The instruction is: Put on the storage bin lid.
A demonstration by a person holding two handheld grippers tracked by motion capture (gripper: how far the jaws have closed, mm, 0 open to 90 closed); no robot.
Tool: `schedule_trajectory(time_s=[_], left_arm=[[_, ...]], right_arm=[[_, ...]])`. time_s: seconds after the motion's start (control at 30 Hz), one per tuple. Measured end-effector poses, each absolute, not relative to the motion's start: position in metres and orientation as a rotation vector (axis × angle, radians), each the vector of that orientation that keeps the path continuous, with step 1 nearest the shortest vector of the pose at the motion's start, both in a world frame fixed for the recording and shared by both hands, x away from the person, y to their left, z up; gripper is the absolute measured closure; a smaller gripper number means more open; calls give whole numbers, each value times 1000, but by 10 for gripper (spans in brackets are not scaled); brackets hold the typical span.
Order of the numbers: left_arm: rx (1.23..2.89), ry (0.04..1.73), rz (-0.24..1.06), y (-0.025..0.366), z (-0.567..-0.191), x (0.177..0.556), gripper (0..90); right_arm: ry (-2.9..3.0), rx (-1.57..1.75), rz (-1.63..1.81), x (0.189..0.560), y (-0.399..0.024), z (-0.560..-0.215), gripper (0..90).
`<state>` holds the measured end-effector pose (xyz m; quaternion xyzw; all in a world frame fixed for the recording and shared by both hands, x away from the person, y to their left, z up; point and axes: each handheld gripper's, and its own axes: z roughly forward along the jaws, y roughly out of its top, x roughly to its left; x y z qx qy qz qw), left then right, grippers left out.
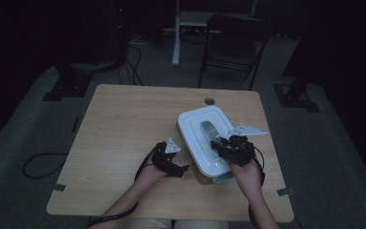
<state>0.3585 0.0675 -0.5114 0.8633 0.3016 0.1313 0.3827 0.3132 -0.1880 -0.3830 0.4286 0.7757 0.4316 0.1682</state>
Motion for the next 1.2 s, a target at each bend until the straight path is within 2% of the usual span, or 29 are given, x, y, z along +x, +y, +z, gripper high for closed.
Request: schedule_trajectory(time_s=[0.5, 0.83, 0.9, 1.07, 1.2], left_arm=[[2192, 826, 333, 85, -513, 357, 3], [2189, 823, 315, 81, -515, 354, 3], [2185, 822, 314, 81, -514, 355, 3], [2187, 818, 319, 79, -511, 357, 3], [2173, 823, 312, 78, -509, 359, 3]], right_arm=[[2259, 1230, 1214, 324, -183, -395, 678], [2262, 1240, 1256, 323, -186, -401, 668], [2271, 1235, 1267, 322, -186, -400, 534], [2240, 1218, 1296, 317, -189, -397, 445], [2144, 1233, 1331, 315, -204, -385, 293]])
